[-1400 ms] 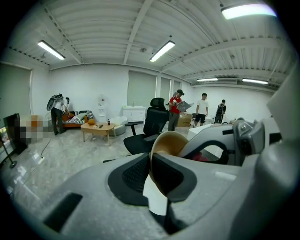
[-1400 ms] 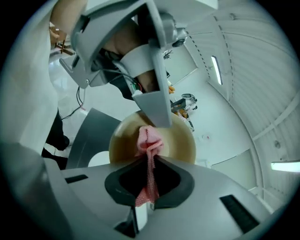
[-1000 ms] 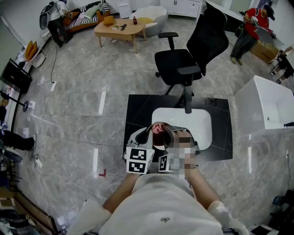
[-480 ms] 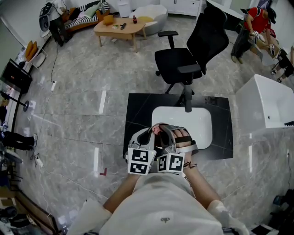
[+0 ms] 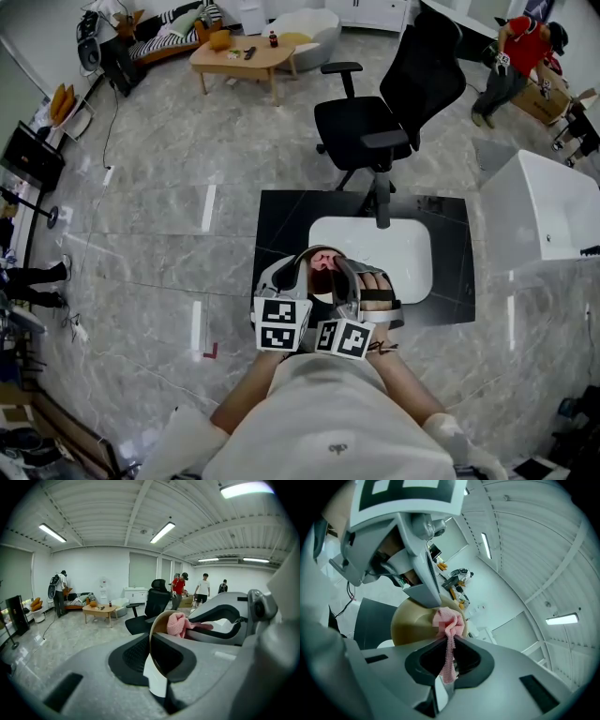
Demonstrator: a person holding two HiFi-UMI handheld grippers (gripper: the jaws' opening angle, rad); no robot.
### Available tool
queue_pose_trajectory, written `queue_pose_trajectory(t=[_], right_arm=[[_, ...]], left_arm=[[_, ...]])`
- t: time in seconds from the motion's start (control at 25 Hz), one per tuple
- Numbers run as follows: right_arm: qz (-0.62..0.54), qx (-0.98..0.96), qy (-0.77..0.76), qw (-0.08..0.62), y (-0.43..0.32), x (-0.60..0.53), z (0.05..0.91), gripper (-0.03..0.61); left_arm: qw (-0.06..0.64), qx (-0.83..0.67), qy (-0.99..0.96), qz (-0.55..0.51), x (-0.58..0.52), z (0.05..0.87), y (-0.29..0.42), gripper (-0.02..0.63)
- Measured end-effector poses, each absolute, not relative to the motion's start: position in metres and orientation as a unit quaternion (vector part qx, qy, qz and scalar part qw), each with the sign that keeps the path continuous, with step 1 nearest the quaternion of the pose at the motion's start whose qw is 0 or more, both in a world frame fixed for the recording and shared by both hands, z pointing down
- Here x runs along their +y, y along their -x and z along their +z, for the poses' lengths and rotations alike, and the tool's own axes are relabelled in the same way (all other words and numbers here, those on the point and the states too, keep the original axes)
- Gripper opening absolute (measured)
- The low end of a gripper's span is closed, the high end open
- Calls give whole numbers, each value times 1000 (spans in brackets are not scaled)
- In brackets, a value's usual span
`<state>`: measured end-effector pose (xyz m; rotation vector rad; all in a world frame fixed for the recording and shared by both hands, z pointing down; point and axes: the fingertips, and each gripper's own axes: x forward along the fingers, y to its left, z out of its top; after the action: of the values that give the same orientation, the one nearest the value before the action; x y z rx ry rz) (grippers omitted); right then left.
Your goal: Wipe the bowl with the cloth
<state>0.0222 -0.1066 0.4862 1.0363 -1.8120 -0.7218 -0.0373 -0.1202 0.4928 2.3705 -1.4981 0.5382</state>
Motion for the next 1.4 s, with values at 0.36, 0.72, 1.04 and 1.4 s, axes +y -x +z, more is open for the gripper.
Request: queue_pose_trajectory(t=[0.36,0.72,1.04,1.4], right_arm=[[-302,-719,-416,467,-22,-115,489,26],[-324,-759,-336,455,-1,-108,500,26],[-321,-782,-235,480,15,-80,529,26],[-291,-773,-251,505,-5,-90,540,26]], left_arm=[[123,-481,-848,185,-111,483,13,26],[115,-473,-853,188,-110,481,15,28],[115,-475,-851,191,-114,481,20,28],[118,-474,-849,202,-117,491,21,28]])
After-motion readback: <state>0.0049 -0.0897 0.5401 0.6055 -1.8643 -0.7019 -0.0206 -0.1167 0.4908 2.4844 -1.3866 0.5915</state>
